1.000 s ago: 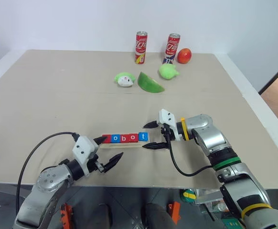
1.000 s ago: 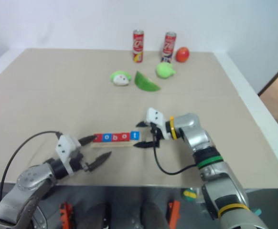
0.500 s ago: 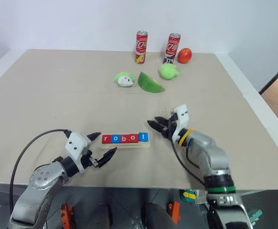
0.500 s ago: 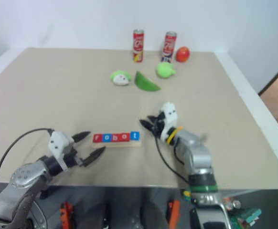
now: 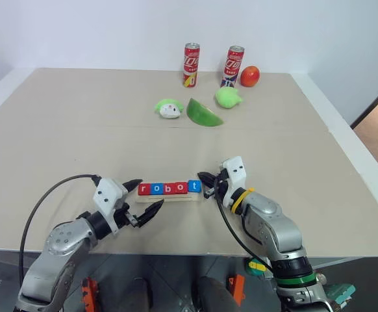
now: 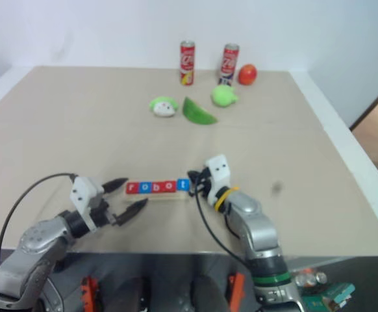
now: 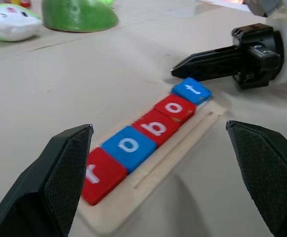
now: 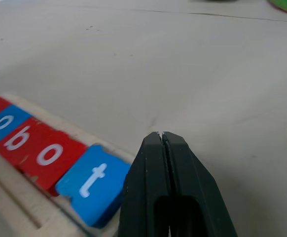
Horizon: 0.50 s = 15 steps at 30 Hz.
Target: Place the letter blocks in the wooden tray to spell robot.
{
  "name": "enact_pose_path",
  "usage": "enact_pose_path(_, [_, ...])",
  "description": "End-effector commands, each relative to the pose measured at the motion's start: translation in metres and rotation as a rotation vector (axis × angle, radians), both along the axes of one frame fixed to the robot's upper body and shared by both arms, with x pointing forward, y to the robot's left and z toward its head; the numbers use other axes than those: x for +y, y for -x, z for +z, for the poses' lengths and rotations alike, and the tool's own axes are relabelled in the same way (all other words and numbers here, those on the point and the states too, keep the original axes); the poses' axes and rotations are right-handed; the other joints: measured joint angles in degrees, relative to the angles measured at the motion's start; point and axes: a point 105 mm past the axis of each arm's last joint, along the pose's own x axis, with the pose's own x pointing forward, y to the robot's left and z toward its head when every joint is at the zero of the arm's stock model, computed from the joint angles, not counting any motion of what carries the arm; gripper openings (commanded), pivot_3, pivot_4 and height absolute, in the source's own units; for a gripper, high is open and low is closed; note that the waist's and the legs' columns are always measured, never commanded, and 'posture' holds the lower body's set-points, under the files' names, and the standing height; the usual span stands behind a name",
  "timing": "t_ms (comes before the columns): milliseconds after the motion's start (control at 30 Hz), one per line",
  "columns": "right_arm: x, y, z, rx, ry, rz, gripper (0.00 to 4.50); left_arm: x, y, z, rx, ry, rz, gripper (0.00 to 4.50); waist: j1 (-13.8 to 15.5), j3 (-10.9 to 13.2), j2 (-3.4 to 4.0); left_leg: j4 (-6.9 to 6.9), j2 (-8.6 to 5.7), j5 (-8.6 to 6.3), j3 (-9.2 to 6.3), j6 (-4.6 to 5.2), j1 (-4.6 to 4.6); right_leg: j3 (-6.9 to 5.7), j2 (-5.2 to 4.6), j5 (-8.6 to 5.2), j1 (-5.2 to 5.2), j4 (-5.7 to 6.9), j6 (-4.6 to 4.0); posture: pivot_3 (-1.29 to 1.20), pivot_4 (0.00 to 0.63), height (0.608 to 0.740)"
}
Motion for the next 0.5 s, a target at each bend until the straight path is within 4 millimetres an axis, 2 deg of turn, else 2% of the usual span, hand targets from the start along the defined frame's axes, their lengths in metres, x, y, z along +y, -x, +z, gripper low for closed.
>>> enact_pose_path(33, [0.005,0.004,0.017,-0.078,-0.002,0.027,0.01,-0.004,0.003,0.010,-0.029,0.015,-0.029,4.50,0.0,0.0,0.00,0.00,0.00,0.00,0.00,0.00,0.00,0.00,0.00,0.00,0.00,0.00,0.00,0.00,0.150,0.740])
enact_pose_path(300, [0.000,0.001,0.018,-0.097,0.030,0.023,0.01,-0.004,0.001,0.010,-0.031,0.001,-0.035,4.50,0.0,0.0,0.00,0.00,-0.01,0.00,0.01,0.00,0.00,0.01,-0.01,0.00,0.00,0.00,0.00,0.00,0.150,0.740])
enact_pose_path(500, [-0.040,-0.021,0.034,-0.148,0.085,-0.071,0.01,0.024,-0.020,0.019,-0.064,-0.022,0.074,4.50,0.0,0.0,0.00,0.02,-0.02,0.00,0.02,0.01,0.01,0.01,0.00,0.02,0.00,0.00,-0.01,0.00,0.150,0.740])
